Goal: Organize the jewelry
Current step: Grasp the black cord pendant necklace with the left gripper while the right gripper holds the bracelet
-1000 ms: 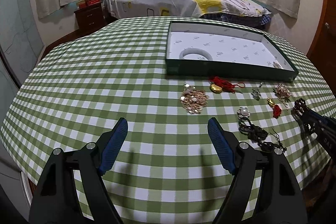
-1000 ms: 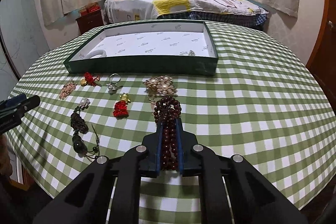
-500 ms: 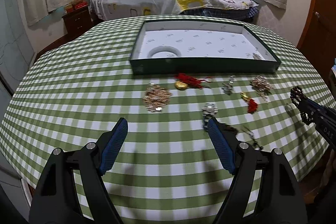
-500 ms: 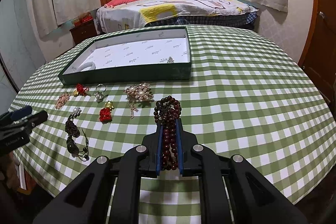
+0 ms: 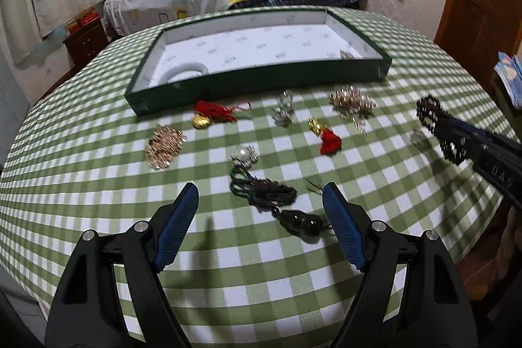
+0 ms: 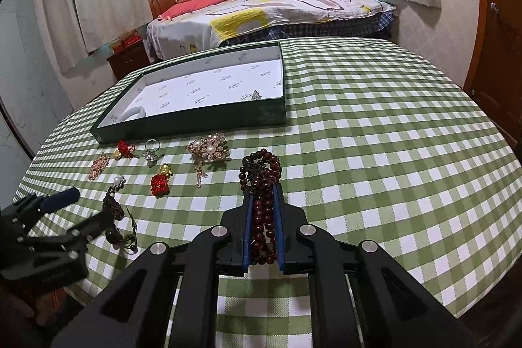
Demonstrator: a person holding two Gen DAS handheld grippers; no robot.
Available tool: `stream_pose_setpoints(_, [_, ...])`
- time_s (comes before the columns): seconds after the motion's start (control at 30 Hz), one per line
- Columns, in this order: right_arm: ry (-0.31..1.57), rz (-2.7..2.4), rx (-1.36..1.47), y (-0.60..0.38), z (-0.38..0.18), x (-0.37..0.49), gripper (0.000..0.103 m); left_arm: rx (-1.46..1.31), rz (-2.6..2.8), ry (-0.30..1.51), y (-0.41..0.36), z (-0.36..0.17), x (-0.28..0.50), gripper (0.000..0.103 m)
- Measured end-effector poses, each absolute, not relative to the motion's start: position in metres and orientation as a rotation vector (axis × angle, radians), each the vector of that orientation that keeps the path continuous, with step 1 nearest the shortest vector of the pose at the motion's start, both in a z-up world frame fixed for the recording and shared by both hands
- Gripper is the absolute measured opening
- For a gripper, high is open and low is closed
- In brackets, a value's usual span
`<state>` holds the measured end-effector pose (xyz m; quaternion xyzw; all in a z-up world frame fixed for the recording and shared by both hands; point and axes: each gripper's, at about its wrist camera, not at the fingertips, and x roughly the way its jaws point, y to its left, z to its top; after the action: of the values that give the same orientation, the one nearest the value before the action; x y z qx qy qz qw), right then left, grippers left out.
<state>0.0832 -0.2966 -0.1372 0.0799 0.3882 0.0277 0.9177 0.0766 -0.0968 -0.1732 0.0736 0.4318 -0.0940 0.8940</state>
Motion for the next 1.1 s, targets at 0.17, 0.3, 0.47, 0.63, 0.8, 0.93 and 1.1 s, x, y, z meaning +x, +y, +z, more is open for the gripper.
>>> stream_pose_setpoints(0.17, [0.801,0.055,0.162,-0.296,-0.138,0.084,0.012,0.155,-0.157,0.935,-0.090,-0.182,0.078,0.077])
stream_pose_setpoints(0.3, [0.802,0.058,0.160,-0.296,-0.138,0.084,0.012,0.116,-0.118,0.964,-0.074,-0.185,0.079,0.077])
stream_pose_setpoints(0.47, [0.802,0.060,0.159,-0.295,-0.139,0.084,0.012,0.091,-0.106,0.982,-0.064,-0.185,0.078,0.077])
stream_pose_setpoints(0.63, [0.802,0.063,0.155,-0.292,-0.139,0.084,0.012,0.102,-0.117,0.995,-0.062,-0.185,0.071,0.075])
stream_pose_setpoints(0.8, [0.805,0.065,0.145,-0.288,-0.139,0.084,0.012,0.109,-0.130,1.001,-0.063,-0.185,0.067,0.068])
stream_pose_setpoints(0.93, [0.805,0.063,0.138,-0.286,-0.139,0.084,0.012,0.102,-0.138,1.003,-0.061,-0.184,0.065,0.068])
stream_pose_setpoints(1.1, [0.806,0.065,0.131,-0.283,-0.139,0.084,0.012,0.099,-0.162,1.020,-0.061,-0.184,0.060,0.062])
